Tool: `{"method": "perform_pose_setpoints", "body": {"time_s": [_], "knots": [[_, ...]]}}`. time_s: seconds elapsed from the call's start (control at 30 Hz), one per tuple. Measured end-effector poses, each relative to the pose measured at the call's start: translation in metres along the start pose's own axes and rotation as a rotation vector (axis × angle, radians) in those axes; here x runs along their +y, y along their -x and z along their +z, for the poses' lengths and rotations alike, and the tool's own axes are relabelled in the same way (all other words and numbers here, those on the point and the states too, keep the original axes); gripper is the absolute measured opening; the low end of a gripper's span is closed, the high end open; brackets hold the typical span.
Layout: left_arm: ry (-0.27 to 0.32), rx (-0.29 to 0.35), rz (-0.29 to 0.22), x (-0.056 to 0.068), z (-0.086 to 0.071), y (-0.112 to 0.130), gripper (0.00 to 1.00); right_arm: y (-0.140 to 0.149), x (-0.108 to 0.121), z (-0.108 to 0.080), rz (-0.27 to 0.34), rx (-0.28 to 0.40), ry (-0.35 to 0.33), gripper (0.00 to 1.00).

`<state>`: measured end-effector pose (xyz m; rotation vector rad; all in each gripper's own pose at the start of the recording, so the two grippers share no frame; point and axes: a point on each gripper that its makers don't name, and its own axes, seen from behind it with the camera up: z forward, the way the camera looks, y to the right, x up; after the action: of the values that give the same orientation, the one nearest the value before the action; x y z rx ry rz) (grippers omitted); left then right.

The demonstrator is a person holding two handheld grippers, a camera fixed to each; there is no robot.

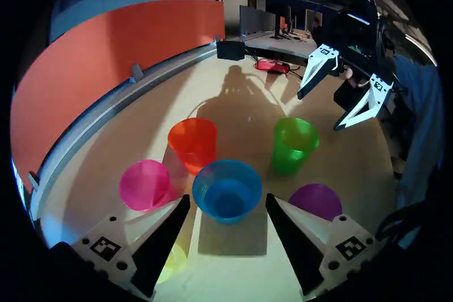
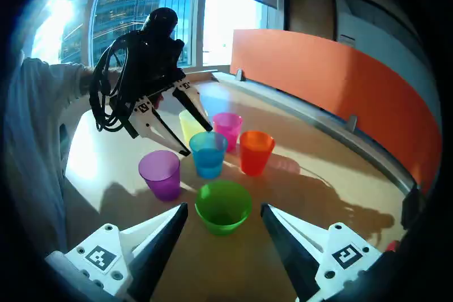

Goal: Pour water

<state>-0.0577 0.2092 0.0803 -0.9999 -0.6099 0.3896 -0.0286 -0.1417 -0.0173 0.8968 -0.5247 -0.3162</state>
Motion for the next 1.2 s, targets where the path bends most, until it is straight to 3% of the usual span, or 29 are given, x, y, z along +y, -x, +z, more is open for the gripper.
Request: {"method": "perform_pose_setpoints", "body": {"time_s": [0.9, 1.1, 1.2], "knots": [[0.014, -0.012, -0.023, 0.0, 0.028, 0.002, 1.0, 0.017, -0.001, 0.018, -0.003, -0.029, -0.006, 0.99], [0.008, -0.015, -0.018, -0.001, 0.029, 0.004, 0.88, 0.019, 0.0, 0.019, -0.003, -0.031, -0.004, 0.99], [0.008, -0.013, -0.017, -0.001, 0.028, 0.004, 0.87, 0.019, 0.0, 0.019, -0.002, -0.031, -0.005, 0.99]]}}
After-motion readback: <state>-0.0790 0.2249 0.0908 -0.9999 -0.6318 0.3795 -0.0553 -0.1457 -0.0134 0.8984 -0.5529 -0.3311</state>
